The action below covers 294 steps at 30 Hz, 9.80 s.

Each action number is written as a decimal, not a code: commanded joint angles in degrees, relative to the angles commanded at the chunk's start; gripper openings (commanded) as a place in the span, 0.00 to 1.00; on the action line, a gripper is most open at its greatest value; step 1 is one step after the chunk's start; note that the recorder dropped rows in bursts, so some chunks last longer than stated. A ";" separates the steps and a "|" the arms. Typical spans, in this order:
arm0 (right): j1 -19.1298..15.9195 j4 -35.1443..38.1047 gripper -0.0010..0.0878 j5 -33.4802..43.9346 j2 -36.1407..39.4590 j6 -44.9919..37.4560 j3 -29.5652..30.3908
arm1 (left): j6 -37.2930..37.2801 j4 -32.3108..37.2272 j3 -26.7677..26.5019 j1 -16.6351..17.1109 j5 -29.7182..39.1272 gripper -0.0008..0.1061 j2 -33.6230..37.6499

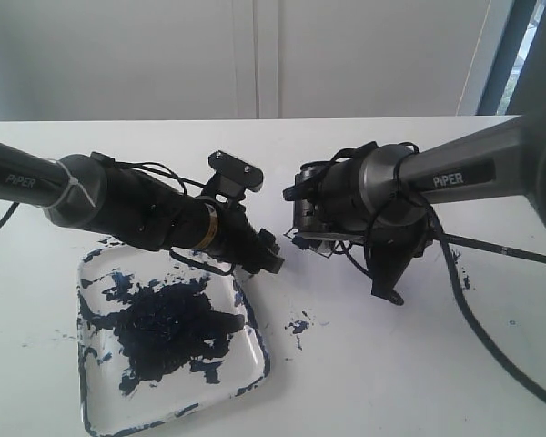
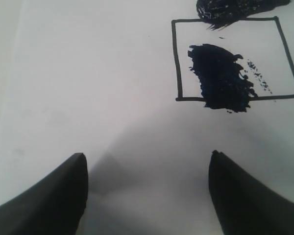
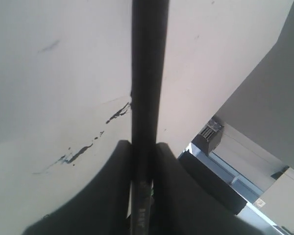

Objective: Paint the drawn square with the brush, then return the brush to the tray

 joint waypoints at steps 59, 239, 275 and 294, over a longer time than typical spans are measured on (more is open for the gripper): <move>-1.93 -8.21 0.01 -3.57 5.52 5.76 -0.10 | -0.02 0.00 0.00 0.00 -1.73 0.68 0.00; -1.31 1.15 0.01 4.27 9.33 -3.58 -5.37 | -1.11 0.00 0.00 0.00 -2.53 0.68 0.00; -0.68 2.77 0.01 4.27 9.33 -3.31 -1.11 | -1.58 0.00 0.00 0.00 -2.72 0.68 0.00; -3.53 -4.59 0.01 4.27 9.33 2.81 -1.11 | -1.58 0.00 0.00 0.00 -3.05 0.68 0.00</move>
